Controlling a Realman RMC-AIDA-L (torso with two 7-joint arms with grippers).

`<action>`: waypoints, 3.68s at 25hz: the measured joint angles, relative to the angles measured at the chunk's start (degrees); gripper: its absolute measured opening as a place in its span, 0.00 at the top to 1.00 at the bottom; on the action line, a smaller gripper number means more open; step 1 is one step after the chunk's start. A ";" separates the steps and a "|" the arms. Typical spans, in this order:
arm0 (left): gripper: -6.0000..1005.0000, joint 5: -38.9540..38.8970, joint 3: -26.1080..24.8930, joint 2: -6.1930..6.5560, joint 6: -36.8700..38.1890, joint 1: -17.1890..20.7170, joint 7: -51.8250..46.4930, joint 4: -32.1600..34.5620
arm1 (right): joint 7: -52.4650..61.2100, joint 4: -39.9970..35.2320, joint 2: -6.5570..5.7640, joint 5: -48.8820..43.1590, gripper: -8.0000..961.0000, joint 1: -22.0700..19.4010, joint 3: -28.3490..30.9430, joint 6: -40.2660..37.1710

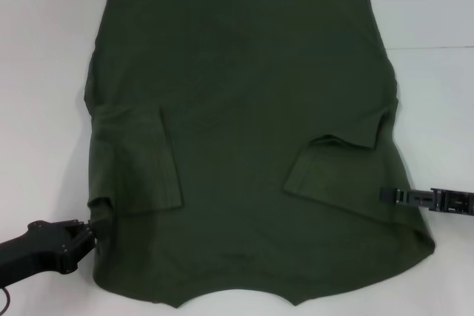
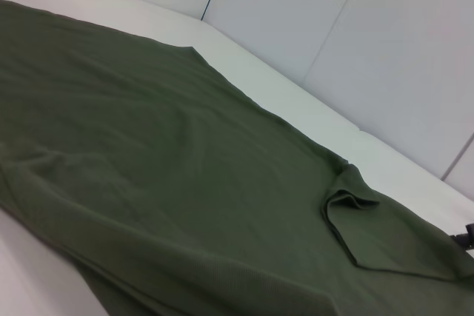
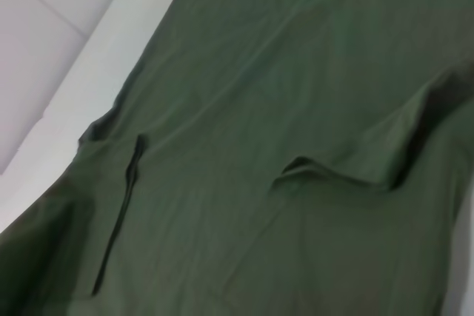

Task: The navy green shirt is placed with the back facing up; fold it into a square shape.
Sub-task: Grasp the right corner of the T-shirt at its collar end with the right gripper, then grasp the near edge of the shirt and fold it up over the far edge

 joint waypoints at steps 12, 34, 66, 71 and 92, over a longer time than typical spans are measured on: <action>0.98 -0.17 0.00 0.00 0.00 0.26 -0.15 0.00 | 2.88 -0.48 -1.24 -2.15 0.05 -0.57 0.09 -8.49; 0.97 -0.18 -0.09 0.00 -0.18 0.04 -0.23 0.00 | 8.40 -1.41 -1.56 -7.50 0.05 0.10 0.27 -12.40; 0.98 -0.11 -0.09 0.00 -0.53 0.07 -0.23 0.00 | 8.79 -0.90 -1.04 -7.60 0.96 -0.23 0.39 -10.31; 0.98 0.00 -0.08 0.00 -0.52 0.28 -0.23 0.00 | 8.74 -0.88 -0.95 -7.49 0.98 -0.58 0.63 -9.50; 0.97 0.29 -0.08 2.92 8.32 1.33 -11.45 -0.08 | 2.45 -0.88 -1.22 -6.97 0.97 -6.36 7.81 -13.48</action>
